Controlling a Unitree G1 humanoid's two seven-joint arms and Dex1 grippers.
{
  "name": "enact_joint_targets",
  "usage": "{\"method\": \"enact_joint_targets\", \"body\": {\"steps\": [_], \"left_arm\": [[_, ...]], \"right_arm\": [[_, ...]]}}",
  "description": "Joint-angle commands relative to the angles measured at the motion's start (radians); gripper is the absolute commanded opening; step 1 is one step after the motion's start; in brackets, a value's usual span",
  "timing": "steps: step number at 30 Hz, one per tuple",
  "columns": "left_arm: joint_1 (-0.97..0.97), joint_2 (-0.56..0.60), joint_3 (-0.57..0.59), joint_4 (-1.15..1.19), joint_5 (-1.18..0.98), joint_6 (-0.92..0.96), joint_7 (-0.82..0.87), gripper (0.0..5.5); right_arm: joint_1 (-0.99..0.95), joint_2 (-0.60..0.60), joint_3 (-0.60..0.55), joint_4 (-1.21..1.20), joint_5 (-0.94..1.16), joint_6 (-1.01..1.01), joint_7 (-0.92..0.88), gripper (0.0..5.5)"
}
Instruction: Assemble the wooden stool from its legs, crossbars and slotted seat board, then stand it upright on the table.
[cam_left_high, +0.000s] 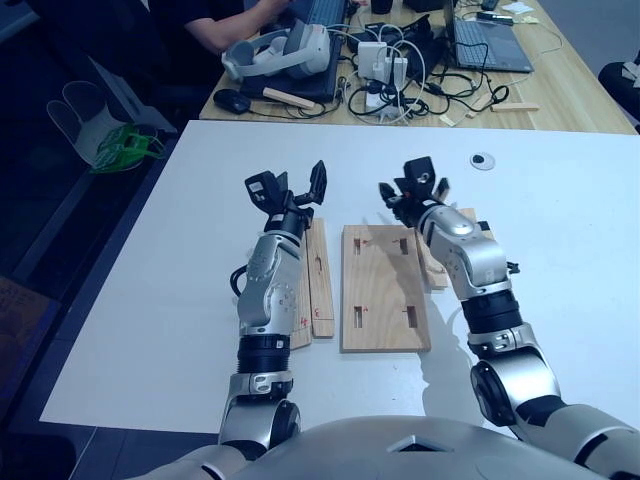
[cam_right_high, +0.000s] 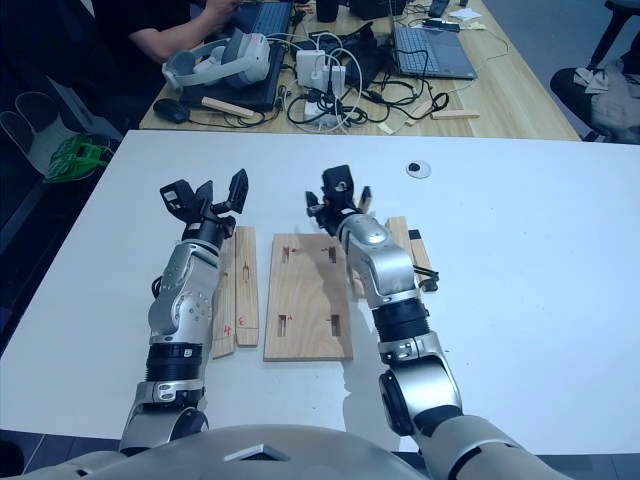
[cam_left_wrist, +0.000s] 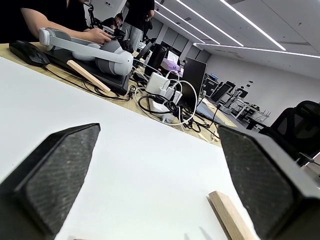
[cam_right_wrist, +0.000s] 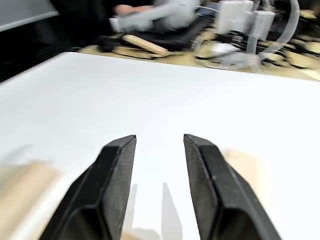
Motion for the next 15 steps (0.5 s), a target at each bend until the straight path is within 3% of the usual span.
{"method": "enact_joint_targets", "body": {"steps": [1, 12, 15], "left_arm": [[-0.010, -0.010, 0.002, 0.007, 0.007, -0.002, 0.001, 4.34], [-0.015, -0.012, 0.002, 0.012, 0.006, -0.004, 0.002, 4.34], [-0.016, -0.015, 0.002, 0.014, 0.005, -0.005, 0.002, 4.34]], "right_arm": [[0.000, -0.021, -0.047, 0.053, -0.048, 0.054, -0.095, 1.75], [-0.032, -0.005, -0.074, 0.140, -0.043, 0.162, -0.099, 1.75], [-0.038, 0.000, -0.081, 0.170, -0.036, 0.191, -0.086, 1.20]]}}
